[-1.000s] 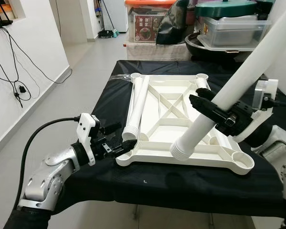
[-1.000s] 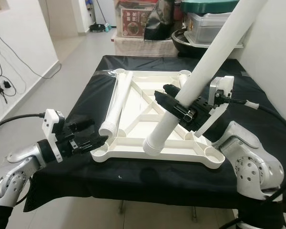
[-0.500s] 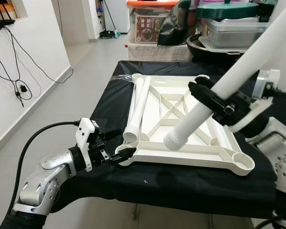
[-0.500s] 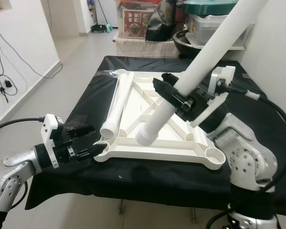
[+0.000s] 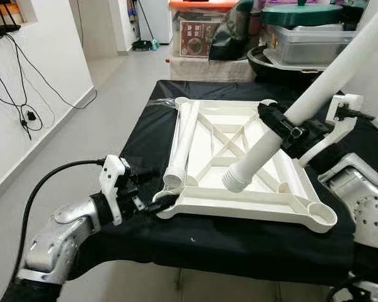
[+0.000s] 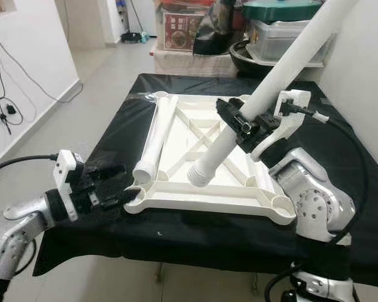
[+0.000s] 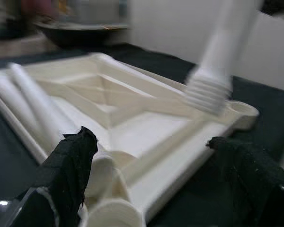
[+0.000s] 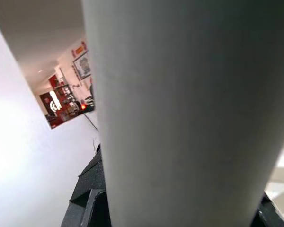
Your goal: Building children table
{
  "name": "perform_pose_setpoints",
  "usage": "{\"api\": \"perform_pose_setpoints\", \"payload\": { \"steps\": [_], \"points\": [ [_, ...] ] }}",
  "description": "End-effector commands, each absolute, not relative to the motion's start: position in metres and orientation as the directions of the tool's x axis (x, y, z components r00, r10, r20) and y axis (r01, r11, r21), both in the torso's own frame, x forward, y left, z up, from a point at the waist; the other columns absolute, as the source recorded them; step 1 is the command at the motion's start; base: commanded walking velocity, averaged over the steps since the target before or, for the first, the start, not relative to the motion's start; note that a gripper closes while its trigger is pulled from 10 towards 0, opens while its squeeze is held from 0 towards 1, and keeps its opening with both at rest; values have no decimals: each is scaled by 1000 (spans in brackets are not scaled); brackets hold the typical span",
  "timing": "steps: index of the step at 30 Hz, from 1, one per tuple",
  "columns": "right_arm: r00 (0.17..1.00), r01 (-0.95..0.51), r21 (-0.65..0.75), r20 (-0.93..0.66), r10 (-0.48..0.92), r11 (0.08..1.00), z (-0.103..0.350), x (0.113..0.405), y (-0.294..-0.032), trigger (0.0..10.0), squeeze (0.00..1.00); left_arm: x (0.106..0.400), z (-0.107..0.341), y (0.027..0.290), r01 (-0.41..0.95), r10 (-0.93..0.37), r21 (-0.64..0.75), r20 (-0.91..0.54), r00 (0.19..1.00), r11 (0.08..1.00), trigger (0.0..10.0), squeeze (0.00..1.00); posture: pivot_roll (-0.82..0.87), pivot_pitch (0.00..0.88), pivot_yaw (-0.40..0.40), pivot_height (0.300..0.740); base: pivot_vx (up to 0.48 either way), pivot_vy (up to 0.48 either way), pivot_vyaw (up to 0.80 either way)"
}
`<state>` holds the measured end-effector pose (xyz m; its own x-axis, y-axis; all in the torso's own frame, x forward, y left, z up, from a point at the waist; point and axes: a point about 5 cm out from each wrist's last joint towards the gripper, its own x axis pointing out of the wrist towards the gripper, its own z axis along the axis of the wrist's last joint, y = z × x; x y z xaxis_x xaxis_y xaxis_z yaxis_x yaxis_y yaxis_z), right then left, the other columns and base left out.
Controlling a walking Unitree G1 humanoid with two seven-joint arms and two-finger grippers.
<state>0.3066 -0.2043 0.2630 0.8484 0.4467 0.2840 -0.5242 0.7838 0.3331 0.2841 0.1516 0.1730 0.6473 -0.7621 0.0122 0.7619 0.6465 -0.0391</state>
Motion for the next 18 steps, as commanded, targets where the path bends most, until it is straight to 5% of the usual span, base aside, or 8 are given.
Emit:
{"api": "perform_pose_setpoints", "payload": {
  "steps": [1, 8, 18],
  "points": [
    [865, -492, 339, 297, 405, 802, 266, 309, -208, 0, 0, 288, 169, 155, 725, -725, -22, -2, 688, 688, 10000, 0, 43, 0, -24, 740, 0, 0, 0],
    [910, -392, 277, 257, 326, 877, 255, 305, -207, 0, 0, 295, 161, 156, 618, -618, -36, -13, 786, 786, 10000, 0, 44, 0, -25, 740, 0, 0, 0],
    [907, -400, 274, 257, 335, 874, 249, 297, -191, 0, 0, 286, 151, 146, 653, -656, -86, -24, 754, 753, 10000, 0, 40, 0, -19, 740, 0, -64, 0]
  ]
}}
